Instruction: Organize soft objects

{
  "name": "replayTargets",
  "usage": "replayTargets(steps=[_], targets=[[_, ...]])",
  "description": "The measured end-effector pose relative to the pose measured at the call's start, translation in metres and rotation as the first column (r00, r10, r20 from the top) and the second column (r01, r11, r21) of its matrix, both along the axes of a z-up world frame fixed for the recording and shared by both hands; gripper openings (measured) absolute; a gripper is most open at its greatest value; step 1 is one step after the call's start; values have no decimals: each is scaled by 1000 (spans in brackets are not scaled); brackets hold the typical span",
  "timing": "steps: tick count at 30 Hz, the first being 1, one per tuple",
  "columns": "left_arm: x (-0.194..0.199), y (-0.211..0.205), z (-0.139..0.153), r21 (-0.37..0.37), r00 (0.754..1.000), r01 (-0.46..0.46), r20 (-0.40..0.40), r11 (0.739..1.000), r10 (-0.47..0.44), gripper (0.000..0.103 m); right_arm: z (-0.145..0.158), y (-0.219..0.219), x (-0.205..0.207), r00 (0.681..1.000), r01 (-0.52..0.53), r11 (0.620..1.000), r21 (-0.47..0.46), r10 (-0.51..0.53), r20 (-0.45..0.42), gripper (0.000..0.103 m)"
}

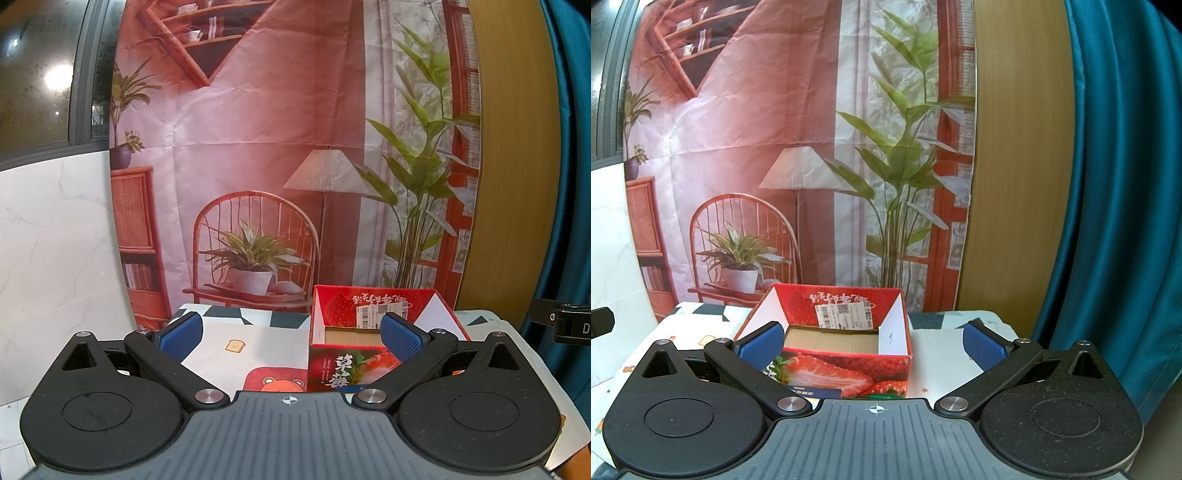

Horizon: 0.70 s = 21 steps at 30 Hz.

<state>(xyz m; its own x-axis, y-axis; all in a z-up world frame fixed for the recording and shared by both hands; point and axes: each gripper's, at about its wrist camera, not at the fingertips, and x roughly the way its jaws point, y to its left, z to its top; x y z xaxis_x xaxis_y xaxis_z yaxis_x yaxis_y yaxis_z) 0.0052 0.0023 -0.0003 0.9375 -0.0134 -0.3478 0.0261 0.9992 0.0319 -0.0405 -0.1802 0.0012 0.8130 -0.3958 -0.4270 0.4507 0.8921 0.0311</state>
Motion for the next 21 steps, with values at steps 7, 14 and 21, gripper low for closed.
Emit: replayTargets(steps=[7, 14, 21], targets=[[0, 1, -1, -1, 1000, 0, 0, 1000, 0, 103, 0, 0, 0, 1000, 0, 1000, -1, 0, 0, 103], [0, 1, -2, -1, 1000, 0, 0, 1000, 0, 103, 0, 0, 0, 1000, 0, 1000, 0, 0, -1, 103], [1, 2, -3, -1, 1000, 0, -1, 1000, 0, 103, 0, 0, 0, 1000, 0, 1000, -1, 0, -1, 103]])
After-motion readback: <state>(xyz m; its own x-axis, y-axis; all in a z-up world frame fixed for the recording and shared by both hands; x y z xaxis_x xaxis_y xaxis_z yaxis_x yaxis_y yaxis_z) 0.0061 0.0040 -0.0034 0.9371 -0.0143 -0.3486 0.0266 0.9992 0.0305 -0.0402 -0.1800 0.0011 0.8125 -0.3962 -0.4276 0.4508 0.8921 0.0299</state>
